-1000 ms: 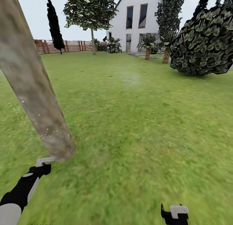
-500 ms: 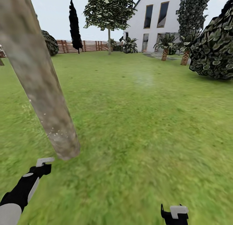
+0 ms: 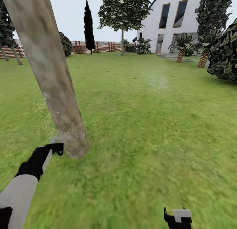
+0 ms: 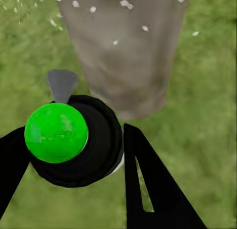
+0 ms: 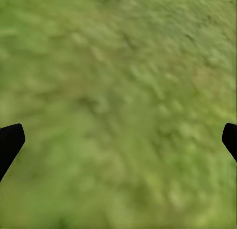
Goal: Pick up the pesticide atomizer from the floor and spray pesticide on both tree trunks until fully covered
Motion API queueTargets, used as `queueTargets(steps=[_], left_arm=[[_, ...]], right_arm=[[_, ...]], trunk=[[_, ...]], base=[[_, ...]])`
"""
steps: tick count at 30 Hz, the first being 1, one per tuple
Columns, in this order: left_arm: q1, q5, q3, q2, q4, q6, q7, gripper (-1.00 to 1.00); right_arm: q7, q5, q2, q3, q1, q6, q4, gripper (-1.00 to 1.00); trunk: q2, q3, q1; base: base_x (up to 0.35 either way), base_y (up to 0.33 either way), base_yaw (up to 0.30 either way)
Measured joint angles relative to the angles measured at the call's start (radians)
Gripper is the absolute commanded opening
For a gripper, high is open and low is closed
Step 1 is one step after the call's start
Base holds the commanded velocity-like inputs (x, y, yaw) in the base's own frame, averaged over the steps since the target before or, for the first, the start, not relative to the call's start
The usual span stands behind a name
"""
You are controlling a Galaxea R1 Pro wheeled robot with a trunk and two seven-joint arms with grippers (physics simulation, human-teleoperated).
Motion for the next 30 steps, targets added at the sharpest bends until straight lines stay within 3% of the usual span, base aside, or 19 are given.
queueTargets(steps=[2,4,6,7,8,10,12,14,15,19,21,26,27,28,30], left_arm=[[-0.036,-0.003,-0.002,0.009,-0.003,0.018,-0.002,-1.00],[-0.060,-0.009,-0.003,0.045,-0.003,0.073,-0.006,-1.00],[-0.076,0.001,-0.019,0.071,-0.003,0.095,-0.065,-1.00],[-0.078,0.010,-0.083,0.073,-0.003,0.100,-0.118,-1.00],[-0.080,0.005,-0.123,0.072,-0.003,0.101,-0.142,-1.00],[-0.106,0.001,-0.149,0.074,-0.003,0.104,-0.160,-1.00],[-0.141,-0.005,-0.155,0.081,-0.002,0.105,-0.166,-1.00],[-0.148,-0.008,-0.153,0.126,-0.002,0.104,-0.167,-1.00],[-0.144,0.000,-0.154,0.133,-0.003,0.104,-0.167,-1.00],[-0.134,0.008,-0.154,0.132,-0.134,0.120,-0.166,-1.00],[-0.135,0.009,-0.156,0.128,-0.183,0.204,-0.165,-1.00],[-0.137,0.010,-0.159,0.127,-0.257,0.240,-0.167,-1.00],[-0.143,0.009,-0.161,0.127,-0.299,0.281,-0.168,-1.00],[-0.148,0.007,-0.160,0.131,-0.316,0.324,-0.183,-1.00],[-0.177,-0.005,-0.154,0.155,-0.325,0.364,-0.302,-1.00]], right_arm=[[-0.001,0.000,0.000,0.000,0.000,0.000,-0.001,1.00],[-0.001,0.000,0.000,0.000,0.000,0.000,-0.001,1.00],[-0.001,0.000,0.000,0.000,0.000,0.000,-0.002,1.00],[-0.001,0.000,0.000,0.000,0.000,0.000,-0.002,1.00],[-0.001,0.000,0.000,0.000,0.000,0.000,-0.002,1.00],[-0.001,0.000,0.000,0.000,0.000,0.000,-0.002,1.00],[-0.001,0.000,0.000,0.000,0.000,0.000,-0.002,1.00],[-0.001,0.000,0.000,0.000,0.000,0.000,-0.002,1.00],[-0.001,0.000,0.000,0.000,0.000,0.000,-0.002,1.00],[-0.001,0.000,0.000,0.000,0.000,0.000,-0.002,1.00],[-0.001,0.000,0.000,0.000,0.000,0.000,-0.002,1.00],[-0.001,0.000,0.000,0.000,0.000,0.000,-0.002,1.00],[-0.001,0.000,0.000,0.000,0.000,0.000,-0.002,1.00],[-0.001,0.000,0.000,0.000,0.000,0.000,-0.001,1.00],[-0.001,0.000,0.000,0.000,0.000,0.000,-0.001,1.00]], trunk=[[0.000,0.000,0.000],[0.000,0.000,0.000],[0.000,0.000,0.000],[0.000,0.000,0.000],[0.000,0.000,0.000],[0.000,0.000,0.000],[0.000,0.000,0.000],[0.000,0.000,0.000],[0.000,0.000,0.000],[0.000,0.000,0.000],[0.000,0.000,0.000],[0.000,0.000,0.000],[0.000,0.000,0.000],[0.000,0.000,0.000],[0.000,0.000,0.000]], base=[[0.000,0.000,0.000],[0.000,0.000,0.000],[0.000,0.000,0.000],[0.000,0.000,0.005],[0.000,0.000,0.066],[0.000,0.000,0.188],[0.000,0.000,0.265],[0.000,0.000,0.152],[0.000,0.000,0.053],[0.000,-0.141,0.009],[0.000,-0.263,0.001],[0.000,-0.059,0.000],[0.000,0.000,0.000],[0.000,0.000,0.000],[0.000,0.000,0.000]])
